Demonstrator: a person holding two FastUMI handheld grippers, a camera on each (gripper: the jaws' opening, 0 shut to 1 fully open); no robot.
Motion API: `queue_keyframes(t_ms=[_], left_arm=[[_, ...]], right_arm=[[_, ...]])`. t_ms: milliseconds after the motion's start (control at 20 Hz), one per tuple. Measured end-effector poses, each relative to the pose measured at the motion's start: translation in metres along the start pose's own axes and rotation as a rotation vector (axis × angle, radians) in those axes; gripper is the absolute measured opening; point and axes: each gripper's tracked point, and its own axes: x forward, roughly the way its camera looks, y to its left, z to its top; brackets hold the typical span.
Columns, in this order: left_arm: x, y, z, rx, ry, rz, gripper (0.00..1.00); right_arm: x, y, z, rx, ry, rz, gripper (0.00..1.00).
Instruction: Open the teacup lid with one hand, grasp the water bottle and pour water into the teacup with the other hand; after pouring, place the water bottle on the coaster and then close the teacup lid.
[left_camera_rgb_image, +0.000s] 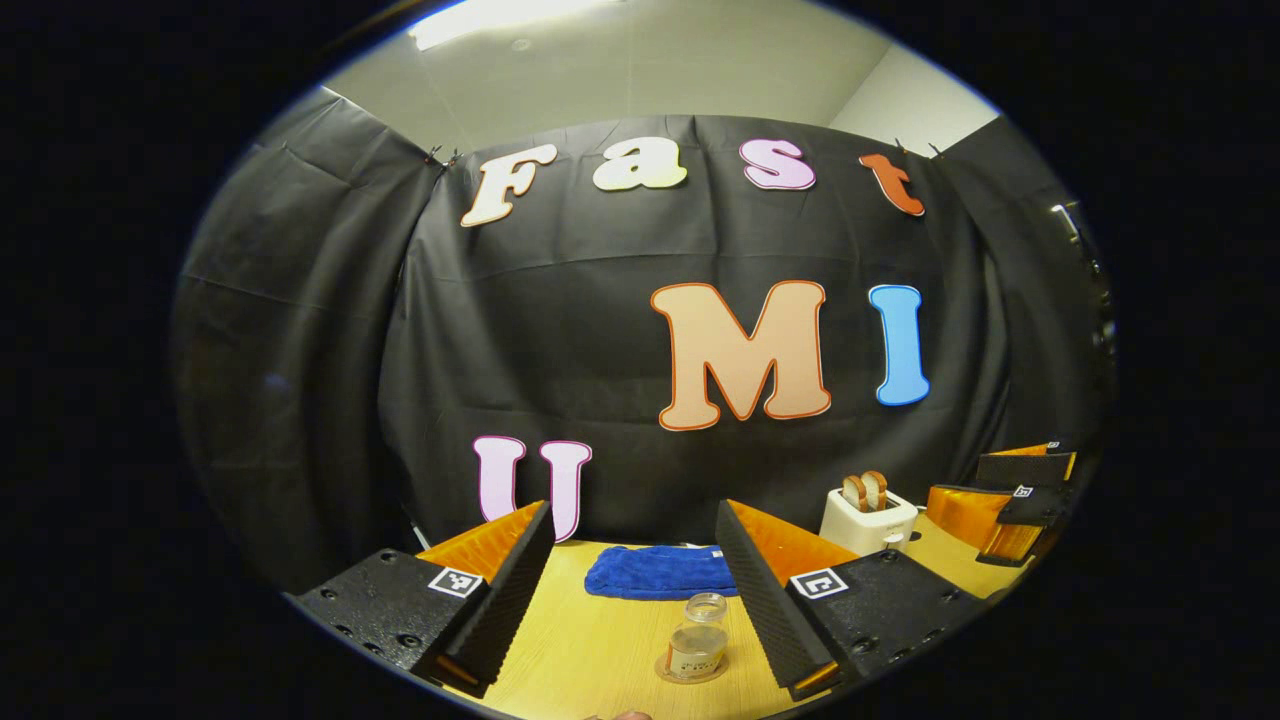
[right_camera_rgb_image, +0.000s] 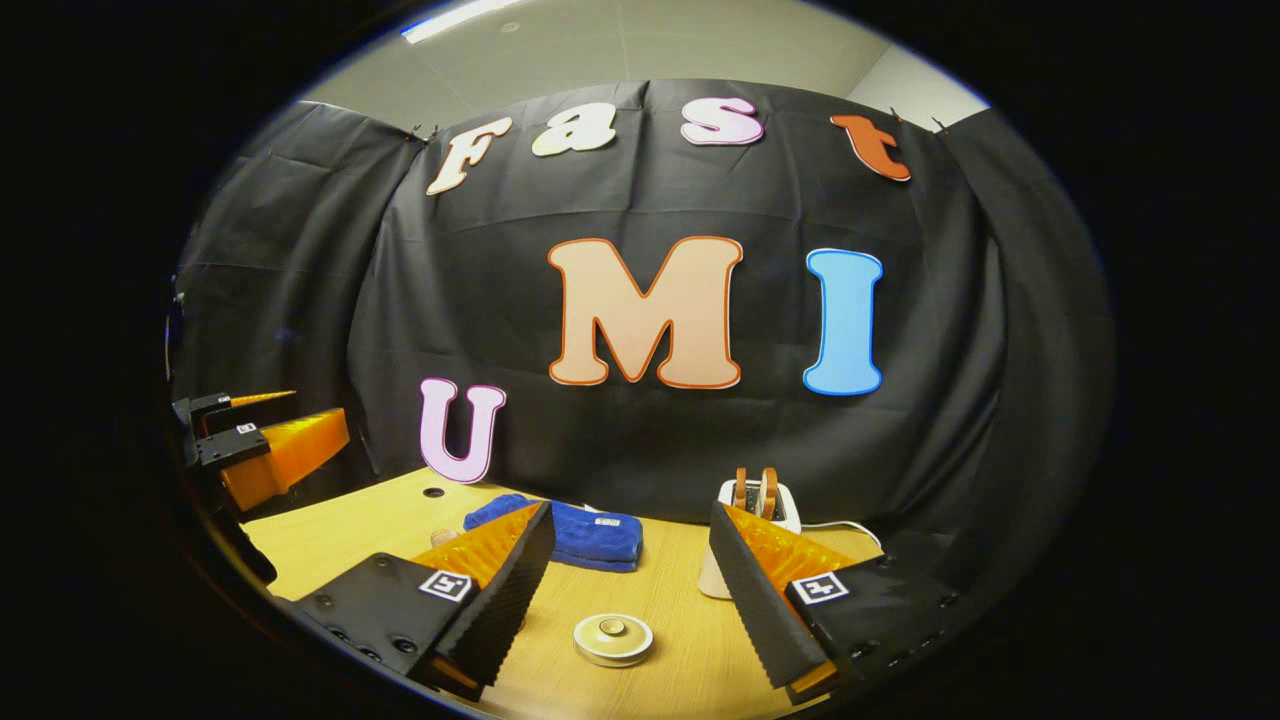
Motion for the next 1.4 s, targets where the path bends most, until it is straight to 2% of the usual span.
queue_keyframes(t_ms=[150, 250, 300, 350, 450, 500, 600, 650, 700, 800, 850, 900, 1250, 1350, 1400], left_arm=[[-0.003, 0.002, 0.000, 0.014, -0.003, 0.006, 0.97], [-0.007, 0.005, 0.001, 0.019, -0.005, 0.013, 0.95], [-0.008, 0.009, 0.000, 0.018, 0.000, 0.019, 0.93], [-0.011, 0.011, -0.003, 0.018, 0.007, 0.027, 0.95], [-0.015, 0.019, -0.006, 0.024, 0.018, 0.046, 0.93], [-0.017, 0.022, -0.006, 0.028, 0.022, 0.057, 0.95], [-0.019, 0.030, -0.006, 0.034, 0.024, 0.079, 0.93], [-0.021, 0.033, -0.006, 0.038, 0.025, 0.089, 0.95], [-0.022, 0.036, -0.006, 0.042, 0.027, 0.097, 0.95], [-0.025, 0.041, -0.006, 0.048, 0.027, 0.112, 0.95], [-0.025, 0.042, -0.006, 0.051, 0.028, 0.118, 0.95], [-0.027, 0.044, -0.006, 0.053, 0.030, 0.123, 0.95], [-0.037, 0.065, -0.012, 0.076, 0.055, 0.178, 0.94], [-0.039, 0.068, -0.013, 0.083, 0.062, 0.187, 0.93], [-0.040, 0.070, -0.013, 0.087, 0.064, 0.189, 0.96]], right_arm=[[0.012, 0.003, -0.024, 0.006, 0.046, 0.029, 1.00], [0.022, 0.001, -0.042, 0.022, 0.079, 0.041, 0.94], [0.028, -0.002, -0.052, 0.025, 0.104, 0.040, 0.94], [0.034, -0.005, -0.065, 0.027, 0.129, 0.035, 0.94], [0.043, -0.010, -0.087, 0.026, 0.178, 0.029, 0.99], [0.047, -0.012, -0.098, 0.023, 0.202, 0.029, 0.95], [0.052, -0.014, -0.115, 0.020, 0.242, 0.030, 0.99], [0.057, -0.014, -0.123, 0.022, 0.258, 0.032, 0.96], [0.061, -0.013, -0.132, 0.022, 0.273, 0.037, 0.99], [0.066, -0.007, -0.148, 0.014, 0.299, 0.048, 0.99], [0.068, -0.005, -0.156, 0.004, 0.309, 0.054, 0.95], [0.070, -0.003, -0.165, -0.007, 0.324, 0.061, 1.00], [0.083, 0.018, -0.216, -0.059, 0.417, 0.098, 1.00], [0.085, 0.019, -0.224, -0.082, 0.431, 0.092, 0.92], [0.087, 0.020, -0.227, -0.083, 0.438, 0.091, 0.86]])
